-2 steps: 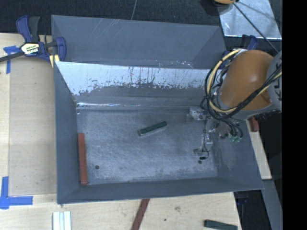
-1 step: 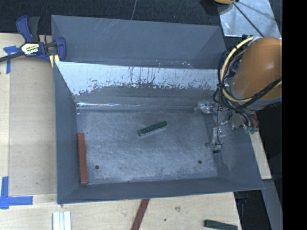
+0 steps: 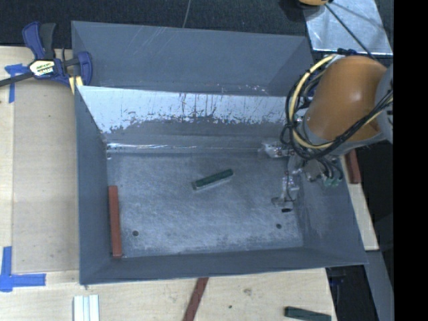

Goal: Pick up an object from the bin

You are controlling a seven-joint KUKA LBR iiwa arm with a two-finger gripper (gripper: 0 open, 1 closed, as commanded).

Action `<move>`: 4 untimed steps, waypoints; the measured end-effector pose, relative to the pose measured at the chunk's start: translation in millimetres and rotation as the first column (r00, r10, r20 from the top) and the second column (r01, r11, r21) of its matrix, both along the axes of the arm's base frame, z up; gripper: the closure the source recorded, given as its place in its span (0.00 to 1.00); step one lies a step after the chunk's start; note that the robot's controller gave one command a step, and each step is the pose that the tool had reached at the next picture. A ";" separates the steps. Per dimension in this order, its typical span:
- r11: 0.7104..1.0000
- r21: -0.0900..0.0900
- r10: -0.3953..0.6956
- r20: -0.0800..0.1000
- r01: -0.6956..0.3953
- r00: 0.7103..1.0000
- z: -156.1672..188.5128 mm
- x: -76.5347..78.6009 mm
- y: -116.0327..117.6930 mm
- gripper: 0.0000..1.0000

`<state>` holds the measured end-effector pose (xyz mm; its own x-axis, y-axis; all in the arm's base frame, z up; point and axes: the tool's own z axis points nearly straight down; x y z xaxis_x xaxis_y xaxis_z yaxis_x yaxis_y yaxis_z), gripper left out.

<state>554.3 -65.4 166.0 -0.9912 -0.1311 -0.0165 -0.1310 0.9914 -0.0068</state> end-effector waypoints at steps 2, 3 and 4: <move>0.989 0.004 0.149 -0.012 -0.149 0.989 -62.2 24.0 41.0 0.00; 1.000 0.006 0.010 -0.010 -0.010 1.000 -94.4 74.7 83.2 1.00; 1.000 0.006 0.010 -0.010 -0.010 1.000 -94.4 74.7 83.2 1.00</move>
Offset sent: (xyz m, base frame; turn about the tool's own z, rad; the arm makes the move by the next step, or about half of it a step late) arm 0.0099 0.0412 -0.0960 0.0453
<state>629.0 17.8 71.6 -0.9900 -0.1411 -0.0072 -0.1411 0.9900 0.0000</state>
